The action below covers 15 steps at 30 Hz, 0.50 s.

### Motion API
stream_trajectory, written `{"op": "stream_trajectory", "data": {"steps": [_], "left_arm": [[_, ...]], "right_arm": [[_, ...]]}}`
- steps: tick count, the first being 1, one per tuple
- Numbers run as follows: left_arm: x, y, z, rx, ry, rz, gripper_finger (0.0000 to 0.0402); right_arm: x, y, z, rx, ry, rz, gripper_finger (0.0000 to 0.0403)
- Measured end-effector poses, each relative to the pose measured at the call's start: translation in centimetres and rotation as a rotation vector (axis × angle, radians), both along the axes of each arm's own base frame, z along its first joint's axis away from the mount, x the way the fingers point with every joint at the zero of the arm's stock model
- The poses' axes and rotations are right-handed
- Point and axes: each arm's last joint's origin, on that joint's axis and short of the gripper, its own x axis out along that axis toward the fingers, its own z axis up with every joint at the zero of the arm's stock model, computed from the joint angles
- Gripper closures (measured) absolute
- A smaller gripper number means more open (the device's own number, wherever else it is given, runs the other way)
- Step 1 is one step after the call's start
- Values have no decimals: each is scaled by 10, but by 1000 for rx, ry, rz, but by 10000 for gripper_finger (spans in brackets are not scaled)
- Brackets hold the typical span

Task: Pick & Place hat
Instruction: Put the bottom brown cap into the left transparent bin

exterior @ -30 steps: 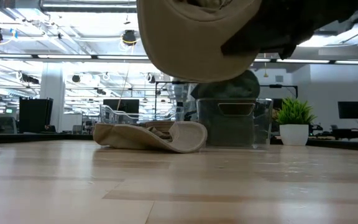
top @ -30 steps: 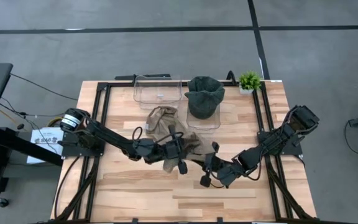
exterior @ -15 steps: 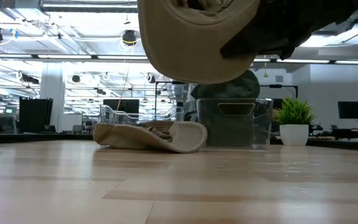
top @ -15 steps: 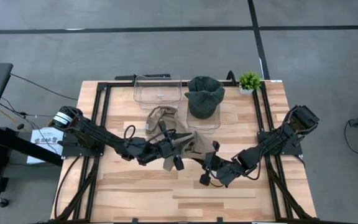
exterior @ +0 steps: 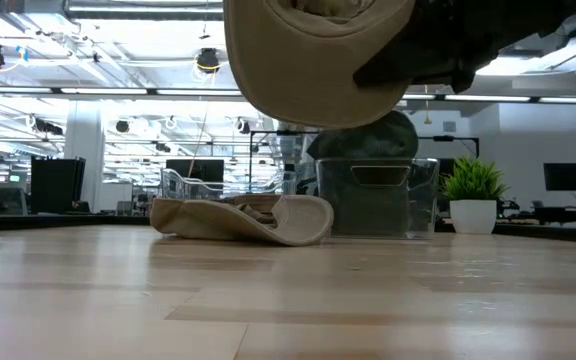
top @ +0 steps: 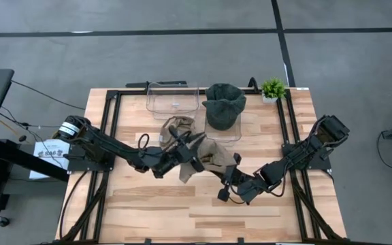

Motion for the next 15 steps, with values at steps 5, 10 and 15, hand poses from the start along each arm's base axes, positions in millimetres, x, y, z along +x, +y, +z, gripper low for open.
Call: {"op": "stream_trajectory", "data": {"steps": [5, 10, 15], "left_arm": [[-3, 2, -1, 56, 83, 144, 393], [-6, 0, -1, 103, 154, 222, 394], [-10, -4, 1, 121, 187, 260, 395]], "right_arm": [[-1, 1, 0, -6, 0, -3, 401], [-1, 1, 0, -12, -3, -12, 401], [-1, 1, 0, -15, -4, -17, 401]]}}
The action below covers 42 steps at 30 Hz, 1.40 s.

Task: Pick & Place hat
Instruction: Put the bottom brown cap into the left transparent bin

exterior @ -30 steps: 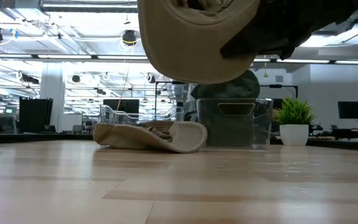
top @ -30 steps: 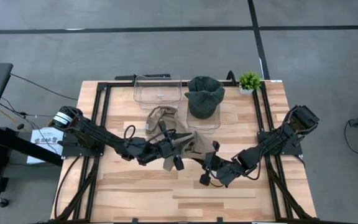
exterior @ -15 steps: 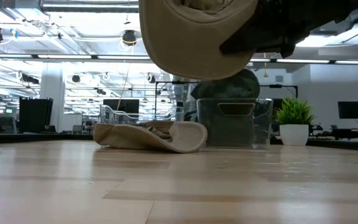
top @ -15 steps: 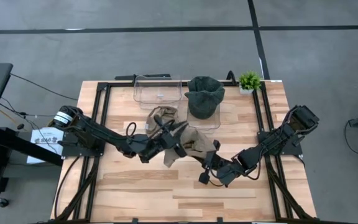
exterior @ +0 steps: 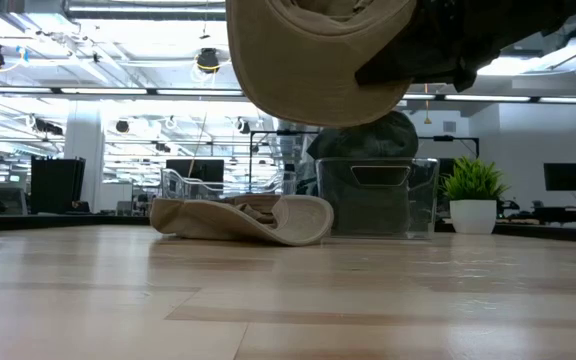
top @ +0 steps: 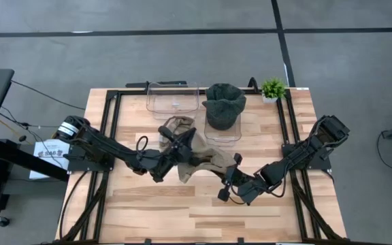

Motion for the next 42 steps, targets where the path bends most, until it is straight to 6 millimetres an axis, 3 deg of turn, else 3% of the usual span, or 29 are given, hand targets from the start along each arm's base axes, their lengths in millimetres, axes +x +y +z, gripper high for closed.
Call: {"op": "stream_trajectory", "data": {"steps": [8, 16, 27, 33, 42], "left_arm": [[-17, 1, 25, -36, -76, -15, 395], [-28, 5, 44, -172, -272, -76, 395], [-8, -7, 23, -262, -354, -407, 395], [6, 4, 11, -226, -309, -414, 395], [10, 14, 12, -115, -235, -422, 395]], "right_arm": [[0, 0, 0, 2, 1, 3, 401], [0, 0, 0, 2, 1, 4, 401], [0, 0, 0, 5, -1, 4, 401], [2, 2, 2, 14, -10, 43, 401], [-1, 5, 0, -17, 36, 84, 401]]}}
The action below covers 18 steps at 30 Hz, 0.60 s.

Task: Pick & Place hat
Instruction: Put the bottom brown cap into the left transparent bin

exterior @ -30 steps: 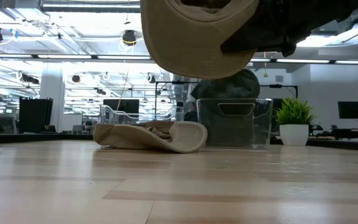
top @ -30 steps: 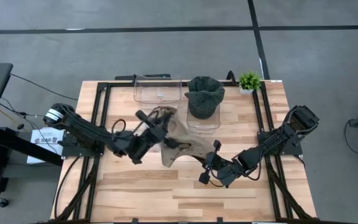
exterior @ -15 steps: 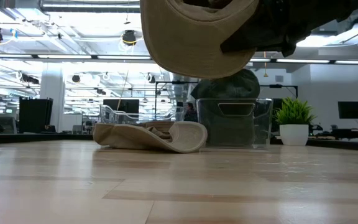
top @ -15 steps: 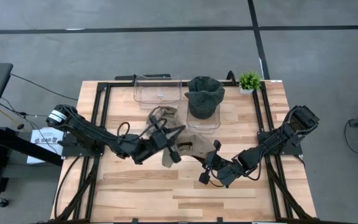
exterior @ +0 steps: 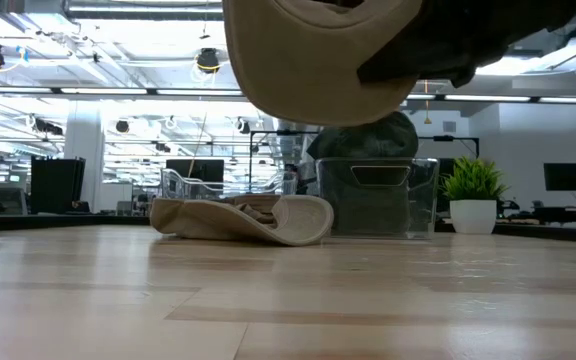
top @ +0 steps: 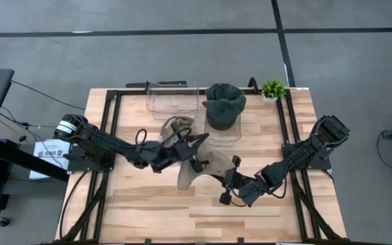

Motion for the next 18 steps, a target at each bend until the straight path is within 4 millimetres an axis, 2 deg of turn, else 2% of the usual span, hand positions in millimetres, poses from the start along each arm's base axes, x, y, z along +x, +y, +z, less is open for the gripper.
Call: {"op": "stream_trajectory", "data": {"steps": [18], "left_arm": [[3, 22, 0, -30, 7, 155, 395]], "right_arm": [[-4, 18, 10, -85, -9, 96, 401]]}}
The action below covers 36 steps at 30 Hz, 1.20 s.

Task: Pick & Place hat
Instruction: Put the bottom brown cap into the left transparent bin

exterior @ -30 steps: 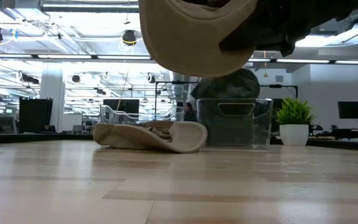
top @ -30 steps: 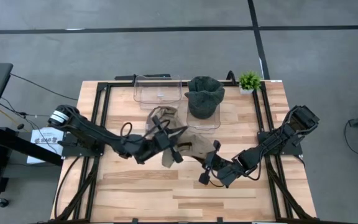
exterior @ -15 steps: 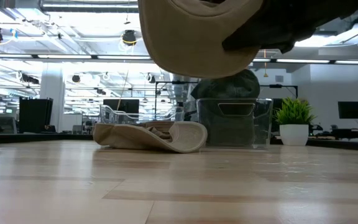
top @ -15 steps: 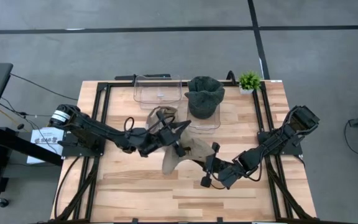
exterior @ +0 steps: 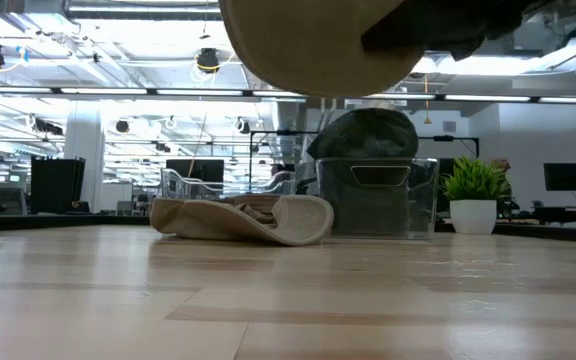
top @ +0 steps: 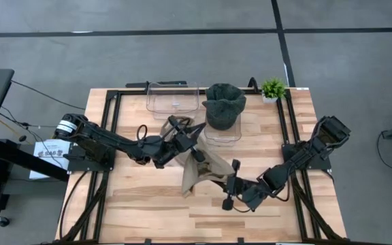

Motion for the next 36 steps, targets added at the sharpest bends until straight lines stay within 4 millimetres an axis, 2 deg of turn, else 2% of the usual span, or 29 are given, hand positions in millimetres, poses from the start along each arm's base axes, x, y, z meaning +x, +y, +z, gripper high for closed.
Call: {"op": "stream_trajectory", "data": {"steps": [8, 15, 25, 31, 36], "left_arm": [[-1, -5, 0, -19, -20, -31, 395], [-6, -29, 2, -44, -56, -183, 395], [-17, -59, 2, -49, -54, -267, 395], [-27, -75, -1, -71, -19, -193, 395], [-31, -80, -6, -64, 45, -93, 395]], "right_arm": [[-3, 3, -1, -7, 20, 5, 401], [1, -4, -2, 19, 22, -32, 401], [1, -6, -2, 13, -3, -87, 401], [-1, -3, -1, -1, -12, -98, 401], [-5, 3, 1, -34, -26, -90, 401]]}}
